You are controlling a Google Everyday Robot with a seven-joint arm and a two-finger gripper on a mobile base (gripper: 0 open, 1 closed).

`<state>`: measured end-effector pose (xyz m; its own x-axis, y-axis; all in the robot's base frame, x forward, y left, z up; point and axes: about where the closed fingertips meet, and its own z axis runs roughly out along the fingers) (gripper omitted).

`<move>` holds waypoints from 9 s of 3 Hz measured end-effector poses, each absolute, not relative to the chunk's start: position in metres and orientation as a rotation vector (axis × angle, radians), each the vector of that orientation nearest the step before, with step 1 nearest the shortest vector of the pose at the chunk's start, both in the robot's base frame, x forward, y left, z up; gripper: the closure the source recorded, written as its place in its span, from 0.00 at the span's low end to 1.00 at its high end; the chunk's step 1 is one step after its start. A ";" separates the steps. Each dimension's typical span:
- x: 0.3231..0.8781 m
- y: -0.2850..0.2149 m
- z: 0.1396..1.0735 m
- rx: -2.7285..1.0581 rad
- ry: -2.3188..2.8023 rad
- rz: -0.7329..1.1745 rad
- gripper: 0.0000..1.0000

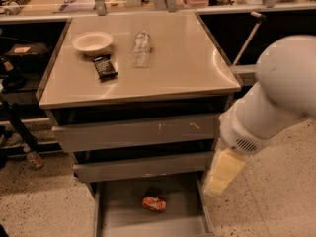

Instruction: Pick coke can from bottom drawer and place on counter

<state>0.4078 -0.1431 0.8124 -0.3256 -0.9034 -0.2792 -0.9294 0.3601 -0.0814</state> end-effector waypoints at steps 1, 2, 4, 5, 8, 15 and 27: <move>0.390 -0.146 0.784 -1.656 2.391 0.153 0.00; 0.390 -0.146 0.784 -1.656 2.391 0.153 0.00; 0.385 -0.136 0.668 -1.520 2.469 0.278 0.00; 0.399 -0.132 0.655 -1.471 2.441 0.284 0.00; 0.413 -0.135 0.581 -1.404 2.411 0.403 0.00; 0.461 -0.114 0.384 -1.207 2.391 0.651 0.00; 0.535 0.016 0.141 -1.223 2.239 0.666 0.00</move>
Offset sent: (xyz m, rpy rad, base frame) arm -0.0160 -0.0019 -0.0283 -0.0167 0.0442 0.0029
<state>0.5350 0.0162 0.1410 -0.4719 -0.6167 -0.6301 -0.8609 0.4766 0.1783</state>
